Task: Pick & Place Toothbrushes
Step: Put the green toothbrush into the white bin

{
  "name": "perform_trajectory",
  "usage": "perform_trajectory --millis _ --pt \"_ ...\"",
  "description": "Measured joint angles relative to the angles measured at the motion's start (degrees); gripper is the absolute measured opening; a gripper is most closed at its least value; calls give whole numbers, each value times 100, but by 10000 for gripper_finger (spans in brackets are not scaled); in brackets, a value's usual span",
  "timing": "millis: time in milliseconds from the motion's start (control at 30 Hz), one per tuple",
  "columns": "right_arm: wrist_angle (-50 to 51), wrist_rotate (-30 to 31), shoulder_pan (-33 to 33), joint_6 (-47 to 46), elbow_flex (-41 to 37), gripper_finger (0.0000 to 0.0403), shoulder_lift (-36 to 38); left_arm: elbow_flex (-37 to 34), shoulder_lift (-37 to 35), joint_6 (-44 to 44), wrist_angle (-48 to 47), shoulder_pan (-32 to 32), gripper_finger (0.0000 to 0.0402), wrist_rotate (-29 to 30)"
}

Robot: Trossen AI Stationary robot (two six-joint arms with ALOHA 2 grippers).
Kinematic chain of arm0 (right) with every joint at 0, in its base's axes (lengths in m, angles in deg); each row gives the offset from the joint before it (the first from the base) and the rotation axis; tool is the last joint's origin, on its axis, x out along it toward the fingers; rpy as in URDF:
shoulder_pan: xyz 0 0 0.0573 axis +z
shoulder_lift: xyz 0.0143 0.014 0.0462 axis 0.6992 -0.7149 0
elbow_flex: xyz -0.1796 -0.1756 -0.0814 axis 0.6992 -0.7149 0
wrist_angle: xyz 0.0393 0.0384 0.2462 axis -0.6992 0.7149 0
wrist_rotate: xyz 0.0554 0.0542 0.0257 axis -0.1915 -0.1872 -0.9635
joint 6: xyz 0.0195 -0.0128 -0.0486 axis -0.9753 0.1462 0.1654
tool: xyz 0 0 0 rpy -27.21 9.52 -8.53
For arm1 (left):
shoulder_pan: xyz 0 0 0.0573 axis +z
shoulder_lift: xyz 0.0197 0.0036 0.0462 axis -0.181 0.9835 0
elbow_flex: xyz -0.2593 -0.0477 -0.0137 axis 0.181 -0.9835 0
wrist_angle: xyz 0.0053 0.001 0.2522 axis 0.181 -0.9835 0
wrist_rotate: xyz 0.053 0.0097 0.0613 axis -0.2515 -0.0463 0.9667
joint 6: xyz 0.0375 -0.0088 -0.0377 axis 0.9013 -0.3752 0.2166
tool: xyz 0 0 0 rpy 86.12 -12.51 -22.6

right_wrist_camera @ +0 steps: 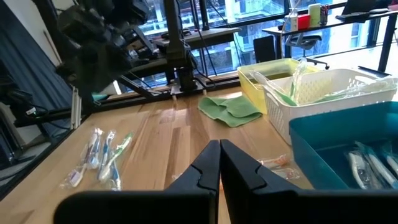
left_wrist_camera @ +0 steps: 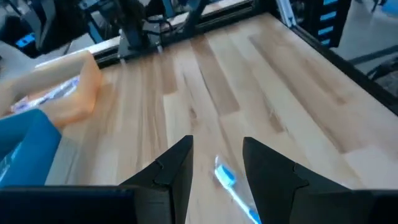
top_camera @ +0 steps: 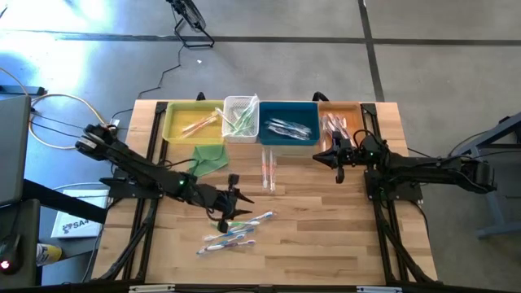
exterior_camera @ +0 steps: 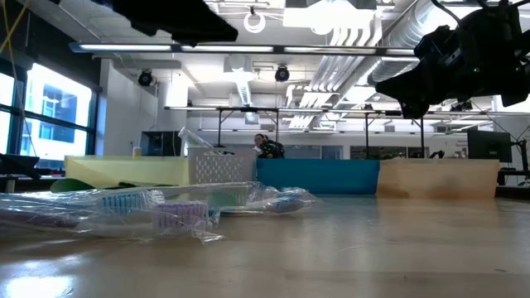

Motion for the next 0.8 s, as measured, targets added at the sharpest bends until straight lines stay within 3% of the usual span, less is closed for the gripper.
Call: perform_trajectory --millis 100,233,500,800 --pt "26 17 0 -1 0 4 -1 263 176 237 50 -7 135 14" --pt "29 18 0 -1 0 4 -1 625 360 354 -679 -12 135 124" --pt "40 18 0 39 0 4 -1 1434 691 -177 -2183 -10 135 209" --pt "95 17 -2 43 0 4 0 1946 1115 -739 -3018 -10 135 199"
